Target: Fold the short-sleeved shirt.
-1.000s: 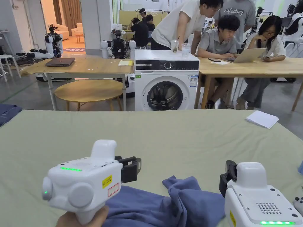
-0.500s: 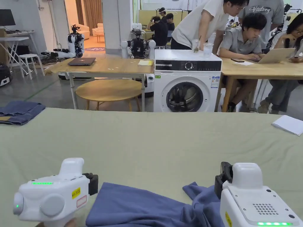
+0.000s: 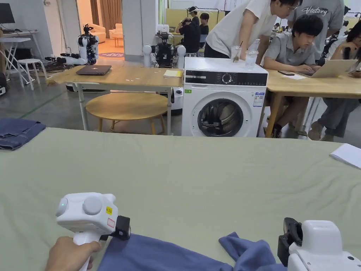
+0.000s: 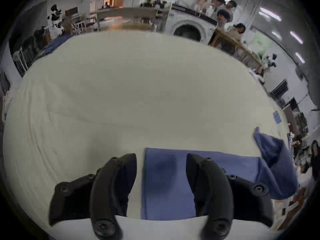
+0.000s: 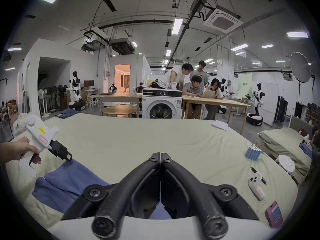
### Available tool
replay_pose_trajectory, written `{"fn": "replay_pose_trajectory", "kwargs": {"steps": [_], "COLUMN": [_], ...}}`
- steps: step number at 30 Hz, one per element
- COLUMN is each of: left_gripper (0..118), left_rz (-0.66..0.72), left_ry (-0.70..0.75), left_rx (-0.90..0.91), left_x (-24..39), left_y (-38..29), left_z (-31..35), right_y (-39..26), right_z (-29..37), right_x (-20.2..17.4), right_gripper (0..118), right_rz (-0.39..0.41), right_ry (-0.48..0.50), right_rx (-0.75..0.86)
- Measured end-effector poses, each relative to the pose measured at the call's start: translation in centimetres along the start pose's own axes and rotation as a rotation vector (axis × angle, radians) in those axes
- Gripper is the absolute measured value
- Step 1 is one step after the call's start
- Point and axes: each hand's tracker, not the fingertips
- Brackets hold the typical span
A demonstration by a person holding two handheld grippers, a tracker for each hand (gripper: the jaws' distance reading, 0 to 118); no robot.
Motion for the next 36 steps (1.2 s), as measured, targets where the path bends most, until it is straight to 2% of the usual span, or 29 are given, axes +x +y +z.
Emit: {"fn": "replay_pose_trajectory", "kwargs": {"steps": [2,5,6,7,9,10,12,14,19,20,22,23,24,27,29,32,33,35,36], "left_gripper": [59,59,55,45,9,0,0,0,0,0,0,0,0,0,0,0,0,0,0], "left_rz": [0.035,-0.006,-0.044,-0.099,-0.162,-0.192,-0.205,-0.195,-0.152,-0.150,-0.137,-0.106,-0.093,-0.092,-0.117,-0.103,-0.092,-0.078,-0.079], "left_ry": [0.025,0.038,0.057,0.090,0.060,0.031,0.049,-0.017,-0.062,-0.062,-0.066,-0.082,-0.102,-0.121,-0.086,-0.092,-0.094,-0.098,-0.099], "left_rx": [-0.053,0.002,0.020,0.038,0.057,0.060,0.057,0.128,0.225,0.253,0.274,0.310,0.320,0.310,0.318,0.315,0.314,0.316,0.314], "left_x": [-0.2,1.1,1.4,2.0,3.2,3.5,4.3,3.8,3.1,2.9,2.3,1.9,1.4,0.5,0.2,-0.3,-0.5,-1.6,-1.7], "left_y": [-0.2,0.1,-0.3,-0.6,-1.2,-1.7,-2.7,-3.4,-6.0,-6.7,-7.9,-8.6,-9.2,-11.2,-12.5,-13.9,-14.2,-14.1,-14.2], "left_z": [-1.9,-1.2,-0.8,-0.8,-0.7,-0.5,-0.2,0.9,5.1,6.2,8.0,8.9,9.6,11.1,11.9,12.8,13.0,12.7,12.7], "right_y": [-0.5,-1.1,-1.3,-1.5,-1.6,-1.7,-1.8,-1.5,-1.1,-1.2,-1.5,-1.9,-2.2,-3.4,-4.6,-6.6,-7.1,-8.1,-8.4], "right_z": [-0.2,0.1,0.2,0.2,0.2,0.2,0.3,0.0,-2.5,-3.4,-5.1,-6.3,-7.3,-10.1,-11.8,-13.1,-13.0,-12.8,-12.3], "right_x": [0.6,1.7,2.1,2.5,3.4,3.9,4.9,6.1,9.1,9.7,10.4,10.8,11.2,11.6,11.7,11.4,11.3,11.2,11.1], "right_gripper": [0,0,0,0,0,0,0,0,0,9,46,59,60,61,61,60,52,18,11], "right_rz": [0.009,0.015,0.015,0.015,0.008,0.000,-0.003,-0.002,-0.012,-0.016,-0.034,-0.055,-0.075,-0.123,-0.124,-0.128,-0.146,-0.223,-0.251], "right_ry": [-0.015,-0.032,-0.041,-0.053,-0.068,-0.073,-0.083,-0.088,-0.030,-0.027,-0.025,0.004,0.017,0.034,0.064,0.058,0.065,0.093,0.103], "right_rx": [-0.019,-0.038,-0.041,-0.047,-0.065,-0.077,-0.093,-0.142,-0.312,-0.344,-0.408,-0.464,-0.506,-0.622,-0.695,-0.806,-0.826,-0.839,-0.832]}}
